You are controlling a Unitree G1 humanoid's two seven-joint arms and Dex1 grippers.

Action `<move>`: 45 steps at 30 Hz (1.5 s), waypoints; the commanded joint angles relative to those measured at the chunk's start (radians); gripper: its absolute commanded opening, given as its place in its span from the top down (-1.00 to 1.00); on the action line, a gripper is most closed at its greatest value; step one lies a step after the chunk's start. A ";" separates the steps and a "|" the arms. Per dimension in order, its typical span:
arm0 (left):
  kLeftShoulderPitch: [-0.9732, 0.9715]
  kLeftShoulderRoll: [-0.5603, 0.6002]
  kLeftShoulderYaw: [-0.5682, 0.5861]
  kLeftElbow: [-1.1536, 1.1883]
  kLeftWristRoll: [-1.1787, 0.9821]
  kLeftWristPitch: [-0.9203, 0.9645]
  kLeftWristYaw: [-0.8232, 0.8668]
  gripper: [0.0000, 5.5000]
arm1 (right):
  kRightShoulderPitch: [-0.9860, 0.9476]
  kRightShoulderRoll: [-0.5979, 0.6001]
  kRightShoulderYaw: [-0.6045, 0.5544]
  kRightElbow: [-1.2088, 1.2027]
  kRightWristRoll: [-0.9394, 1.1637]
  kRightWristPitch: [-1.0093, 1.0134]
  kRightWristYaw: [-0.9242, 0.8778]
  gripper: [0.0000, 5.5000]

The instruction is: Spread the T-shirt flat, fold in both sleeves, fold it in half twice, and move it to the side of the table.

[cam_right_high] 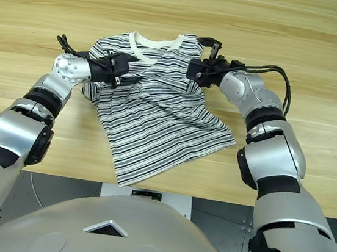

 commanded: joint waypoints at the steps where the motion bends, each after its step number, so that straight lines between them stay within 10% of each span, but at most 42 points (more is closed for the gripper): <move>1: 0.049 0.008 -0.032 0.082 0.082 0.099 0.066 0.05 | -0.013 0.044 -0.023 0.011 0.036 -0.004 0.037 -0.59; 34: 0.048 -0.037 -0.031 0.106 0.093 0.152 0.131 0.05 | 0.049 0.174 -0.204 -0.623 0.300 0.055 0.145 -0.59; 45: 0.055 -0.020 -0.027 0.105 0.091 0.148 0.124 0.05 | -0.007 0.031 -0.378 -0.584 0.357 0.133 0.079 -0.59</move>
